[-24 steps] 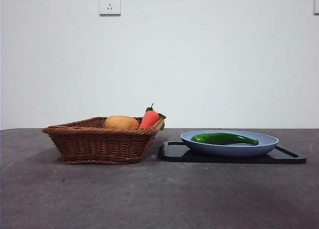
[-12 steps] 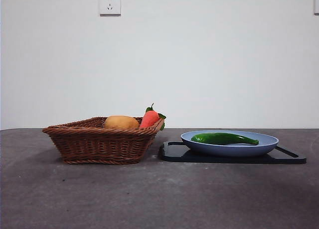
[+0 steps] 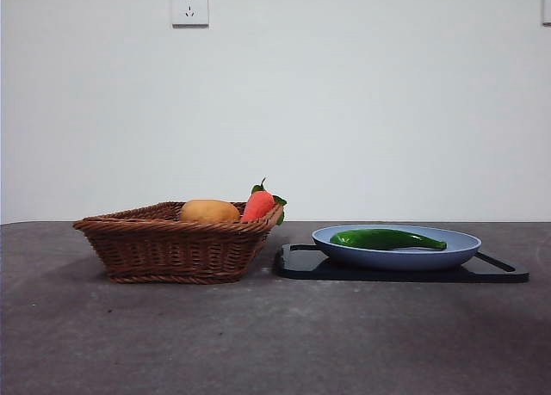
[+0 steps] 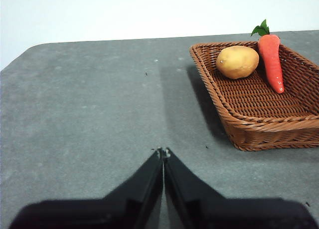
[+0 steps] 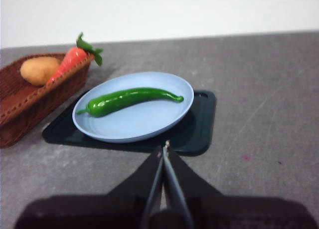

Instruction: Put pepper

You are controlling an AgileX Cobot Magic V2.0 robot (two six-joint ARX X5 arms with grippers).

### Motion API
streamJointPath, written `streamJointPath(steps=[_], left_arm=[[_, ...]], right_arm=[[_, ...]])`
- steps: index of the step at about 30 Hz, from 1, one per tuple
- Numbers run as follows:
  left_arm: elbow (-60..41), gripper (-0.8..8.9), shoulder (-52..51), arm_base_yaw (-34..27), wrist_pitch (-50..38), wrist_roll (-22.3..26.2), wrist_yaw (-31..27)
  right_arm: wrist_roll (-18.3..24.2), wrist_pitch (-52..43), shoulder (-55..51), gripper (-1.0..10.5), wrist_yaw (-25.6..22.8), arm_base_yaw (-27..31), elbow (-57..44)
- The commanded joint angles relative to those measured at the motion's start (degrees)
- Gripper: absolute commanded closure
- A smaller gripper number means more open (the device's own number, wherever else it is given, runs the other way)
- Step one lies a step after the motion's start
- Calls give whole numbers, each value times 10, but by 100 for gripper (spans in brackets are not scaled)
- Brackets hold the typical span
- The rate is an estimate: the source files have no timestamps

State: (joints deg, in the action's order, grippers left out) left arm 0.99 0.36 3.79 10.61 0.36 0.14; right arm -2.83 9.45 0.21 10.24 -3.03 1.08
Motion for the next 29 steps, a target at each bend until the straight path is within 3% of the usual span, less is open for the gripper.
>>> streamJointPath(steps=[1, 4, 29], left_arm=[[-6, 805, -2, -2, -7, -4, 0], [-6, 805, -2, -2, -7, -4, 0], [-6, 805, -2, -2, -7, -4, 0]], right_arm=[[-14, 1, -3, 936, -1, -2, -6], [-39, 0, -3, 936, -1, -2, -6], [-38, 0, -1, 936, -2, -1, -6]])
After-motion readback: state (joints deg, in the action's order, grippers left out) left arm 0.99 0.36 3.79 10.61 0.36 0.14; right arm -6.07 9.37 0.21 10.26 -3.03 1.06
